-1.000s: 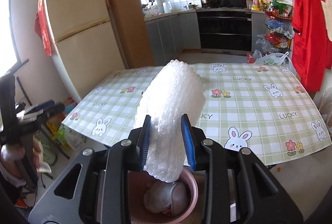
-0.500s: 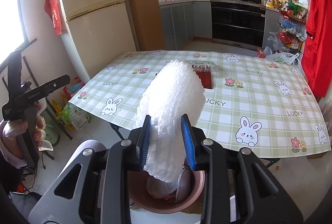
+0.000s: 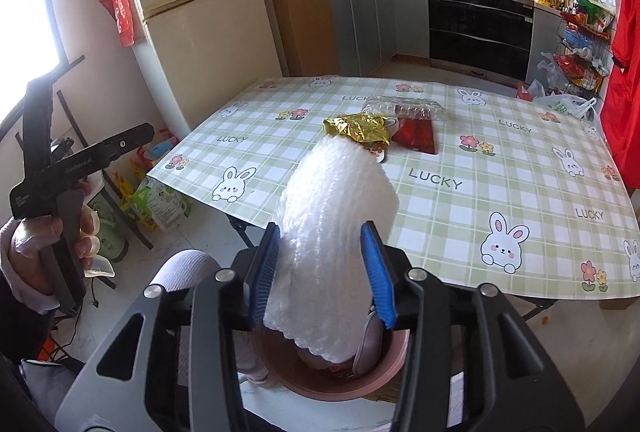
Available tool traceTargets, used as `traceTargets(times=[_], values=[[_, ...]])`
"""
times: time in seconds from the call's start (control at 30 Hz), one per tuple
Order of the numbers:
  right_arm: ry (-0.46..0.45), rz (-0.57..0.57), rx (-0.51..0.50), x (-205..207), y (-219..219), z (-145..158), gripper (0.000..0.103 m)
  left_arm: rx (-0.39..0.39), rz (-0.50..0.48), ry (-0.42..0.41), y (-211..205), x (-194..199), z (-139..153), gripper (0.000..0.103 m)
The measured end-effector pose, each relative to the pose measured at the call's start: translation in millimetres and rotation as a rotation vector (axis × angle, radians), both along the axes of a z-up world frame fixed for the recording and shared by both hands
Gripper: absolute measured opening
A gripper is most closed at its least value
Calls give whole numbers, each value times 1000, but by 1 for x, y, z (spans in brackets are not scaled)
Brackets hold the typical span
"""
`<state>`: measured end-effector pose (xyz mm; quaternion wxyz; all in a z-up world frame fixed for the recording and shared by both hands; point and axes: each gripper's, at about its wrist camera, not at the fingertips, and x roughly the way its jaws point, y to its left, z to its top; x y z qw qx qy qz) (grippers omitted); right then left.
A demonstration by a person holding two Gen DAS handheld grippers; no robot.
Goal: Collect trash
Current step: 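Carry the mesh pad and foam sleeve over the pink bin and open both tools, then move both tools back over the table toward the gold foil bag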
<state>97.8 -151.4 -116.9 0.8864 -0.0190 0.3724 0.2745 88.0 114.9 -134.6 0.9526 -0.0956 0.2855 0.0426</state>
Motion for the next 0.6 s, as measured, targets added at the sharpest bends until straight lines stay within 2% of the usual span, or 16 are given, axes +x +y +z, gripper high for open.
traceTargets(times=[0.23, 0.3, 0.4, 0.6], values=[[-15, -36, 6, 1, -4, 2, 78, 34, -38, -10, -10, 0, -1, 97], [-32, -67, -1, 1, -6, 3, 92, 29, -49, -17, -11, 0, -1, 97], [-62, -119, -10, 2, -9, 7, 98, 30, -56, -31, -12, 0, -1, 97], [-61, -198, -31, 10, -21, 3, 97, 42, -70, -51, -13, 0, -1, 97]])
